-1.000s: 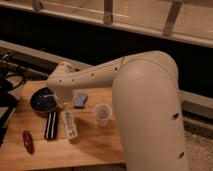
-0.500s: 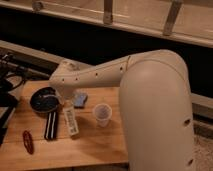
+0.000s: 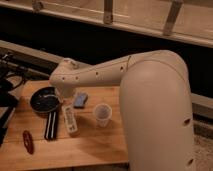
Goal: Stand the bottle upright
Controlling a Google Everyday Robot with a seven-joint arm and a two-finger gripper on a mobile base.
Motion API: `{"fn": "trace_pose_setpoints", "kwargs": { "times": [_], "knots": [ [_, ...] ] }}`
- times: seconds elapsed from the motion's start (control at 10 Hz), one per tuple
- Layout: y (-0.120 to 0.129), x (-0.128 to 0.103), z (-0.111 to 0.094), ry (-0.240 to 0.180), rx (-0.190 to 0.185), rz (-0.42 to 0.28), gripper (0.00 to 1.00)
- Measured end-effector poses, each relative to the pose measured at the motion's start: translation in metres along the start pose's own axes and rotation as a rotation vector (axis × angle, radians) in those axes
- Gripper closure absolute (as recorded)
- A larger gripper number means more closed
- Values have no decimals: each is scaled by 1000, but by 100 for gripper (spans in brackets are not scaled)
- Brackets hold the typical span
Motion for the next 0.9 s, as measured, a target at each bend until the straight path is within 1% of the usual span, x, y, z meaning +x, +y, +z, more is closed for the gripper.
{"fn": "trace_pose_setpoints", "kwargs": {
  "times": [0.2, 0.4, 0.6, 0.9],
  "knots": [
    [-2, -3, -2, 0, 9, -5, 100],
    [1, -7, -5, -5, 13, -17, 100],
    [-8, -15, -10, -22, 25, -18, 100],
    [-11, -27, -15, -57, 25, -26, 100]
  ]
}}
